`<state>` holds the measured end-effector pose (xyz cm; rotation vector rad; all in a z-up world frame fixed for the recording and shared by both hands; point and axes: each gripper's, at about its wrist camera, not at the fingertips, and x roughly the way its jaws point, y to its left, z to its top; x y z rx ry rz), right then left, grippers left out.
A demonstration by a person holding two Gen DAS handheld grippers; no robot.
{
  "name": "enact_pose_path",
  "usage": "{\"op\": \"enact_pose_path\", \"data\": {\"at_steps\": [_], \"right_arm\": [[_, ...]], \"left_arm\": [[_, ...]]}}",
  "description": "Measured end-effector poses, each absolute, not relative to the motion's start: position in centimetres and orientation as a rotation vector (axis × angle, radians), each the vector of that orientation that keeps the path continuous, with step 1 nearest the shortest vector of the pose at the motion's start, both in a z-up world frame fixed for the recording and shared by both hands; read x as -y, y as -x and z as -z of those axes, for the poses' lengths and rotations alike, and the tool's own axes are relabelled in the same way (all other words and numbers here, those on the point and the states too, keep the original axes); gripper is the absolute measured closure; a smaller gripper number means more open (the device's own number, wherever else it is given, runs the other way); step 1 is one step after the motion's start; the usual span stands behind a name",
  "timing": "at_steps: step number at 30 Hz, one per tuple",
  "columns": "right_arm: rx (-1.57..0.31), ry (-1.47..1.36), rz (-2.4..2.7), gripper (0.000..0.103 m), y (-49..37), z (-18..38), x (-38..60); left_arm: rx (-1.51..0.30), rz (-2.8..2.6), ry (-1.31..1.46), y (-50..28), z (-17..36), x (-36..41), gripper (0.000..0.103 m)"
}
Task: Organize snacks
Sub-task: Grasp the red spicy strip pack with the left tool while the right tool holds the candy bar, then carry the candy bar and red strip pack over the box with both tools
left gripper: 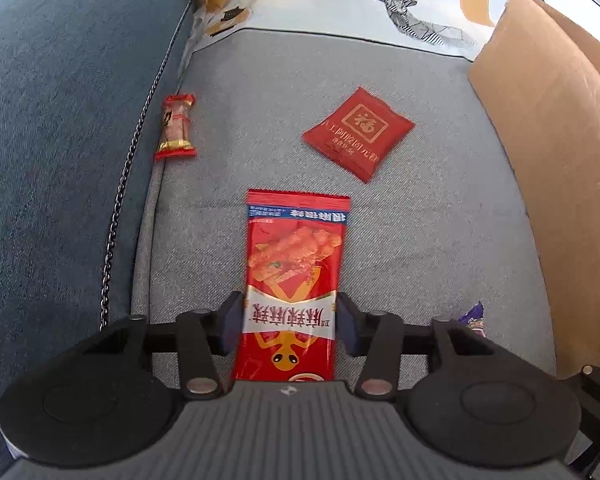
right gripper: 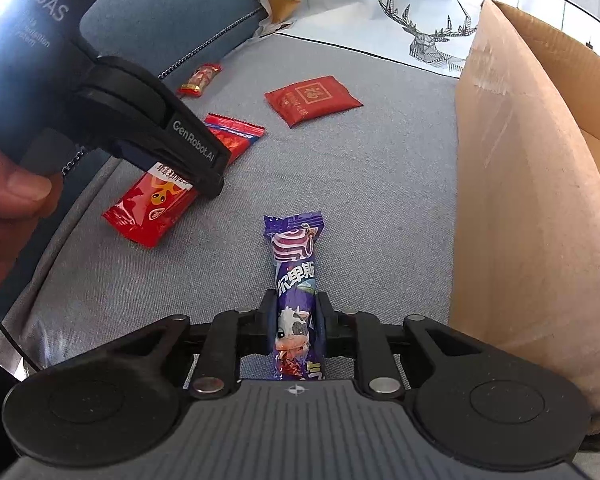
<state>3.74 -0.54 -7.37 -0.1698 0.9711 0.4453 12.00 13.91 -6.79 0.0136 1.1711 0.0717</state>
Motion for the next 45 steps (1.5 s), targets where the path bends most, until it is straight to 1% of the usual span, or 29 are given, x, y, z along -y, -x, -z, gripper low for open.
{"op": "enact_pose_path", "data": {"at_steps": [5,10,14,19,24,28,32,35,37,39,45], "right_arm": [[-0.931,0.152,-0.451,0.087,-3.3,6.6,0.7],[-0.820,0.097,-0.472,0.087,-2.3,4.1,1.6],[-0.720,0.073,-0.489,0.087,-1.2,2.0,2.6],[-0.614,0.055,-0.496,0.087,0.3,-0.6,4.2],[-0.479,0.023,-0.501,0.087,1.5,-4.5,8.0],[-0.361,-0.004,-0.477,0.087,1.9,-8.1,12.7],[-0.291,0.004,-0.411,0.087,0.7,-10.3,17.4],[-0.273,0.023,-0.329,0.087,-0.7,-9.6,20.2],[-0.328,-0.021,-0.262,0.088,-1.6,-8.6,22.0],[-0.341,-0.063,-0.223,0.088,-2.3,-8.4,23.4],[-0.362,-0.079,-0.172,0.088,-2.3,-7.3,25.0]], "left_arm": [[-1.108,-0.066,0.041,-11.3,5.3,-13.9,0.054],[-1.010,-0.098,0.099,-9.9,3.0,-14.2,0.055],[-0.898,-0.127,0.146,-8.2,0.6,-14.2,0.055],[-0.770,-0.136,0.162,-6.5,-2.7,-12.8,0.055],[-0.668,-0.118,0.121,-5.6,-5.2,-10.6,0.055],[-0.635,-0.106,0.116,-5.6,-6.2,-9.1,0.055],[-0.604,-0.095,0.106,-5.8,-6.6,-7.4,0.055],[-0.584,-0.079,0.119,-6.2,-6.7,-6.3,0.055],[-0.568,-0.066,0.122,-6.5,-6.8,-5.5,0.055],[-0.552,-0.050,0.126,-6.6,-6.8,-4.7,0.055],[-0.492,0.006,0.161,-6.9,-7.2,-1.9,0.055]]}}
